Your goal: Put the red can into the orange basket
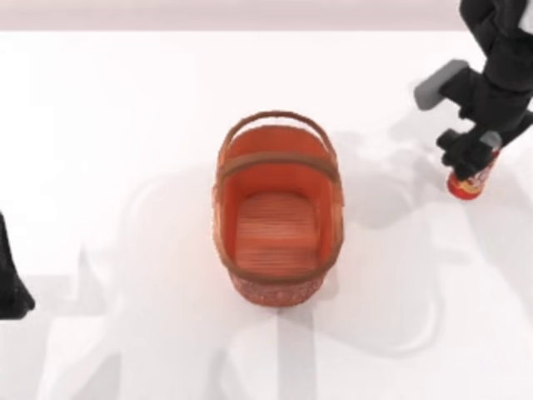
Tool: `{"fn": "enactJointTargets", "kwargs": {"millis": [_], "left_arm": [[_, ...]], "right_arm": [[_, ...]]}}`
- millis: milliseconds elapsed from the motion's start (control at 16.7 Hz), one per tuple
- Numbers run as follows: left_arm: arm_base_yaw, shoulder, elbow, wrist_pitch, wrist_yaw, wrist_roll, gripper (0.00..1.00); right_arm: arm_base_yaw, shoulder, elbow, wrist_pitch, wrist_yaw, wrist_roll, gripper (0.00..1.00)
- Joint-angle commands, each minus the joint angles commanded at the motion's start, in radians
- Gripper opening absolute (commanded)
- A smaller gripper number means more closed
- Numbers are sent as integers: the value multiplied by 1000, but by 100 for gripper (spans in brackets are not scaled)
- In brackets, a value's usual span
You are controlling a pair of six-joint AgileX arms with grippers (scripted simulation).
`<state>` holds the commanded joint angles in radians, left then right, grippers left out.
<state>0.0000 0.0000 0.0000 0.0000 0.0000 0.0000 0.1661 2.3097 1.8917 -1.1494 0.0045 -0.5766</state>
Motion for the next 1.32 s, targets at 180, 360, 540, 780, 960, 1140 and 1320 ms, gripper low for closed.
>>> {"fn": "enactJointTargets", "kwargs": {"millis": [180,360,540,780,960,1140,1320], "left_arm": [[0,0,0,0,0,0,100],[0,0,0,0,0,0,100],[0,0,0,0,0,0,100],[0,0,0,0,0,0,100],[0,0,0,0,0,0,100],[0,0,0,0,0,0,100],[0,0,0,0,0,0,100]], "right_arm": [[10,-7,-16,62,-41,17,0],[28,-24,-60,217,-140,65,0],[50,-46,-129,457,-281,141,0],[84,-86,-254,866,-506,271,0],[110,-126,-363,1194,-685,378,0],[134,-176,-467,1493,-850,476,0],[153,-231,-549,1726,-988,551,0]]}}
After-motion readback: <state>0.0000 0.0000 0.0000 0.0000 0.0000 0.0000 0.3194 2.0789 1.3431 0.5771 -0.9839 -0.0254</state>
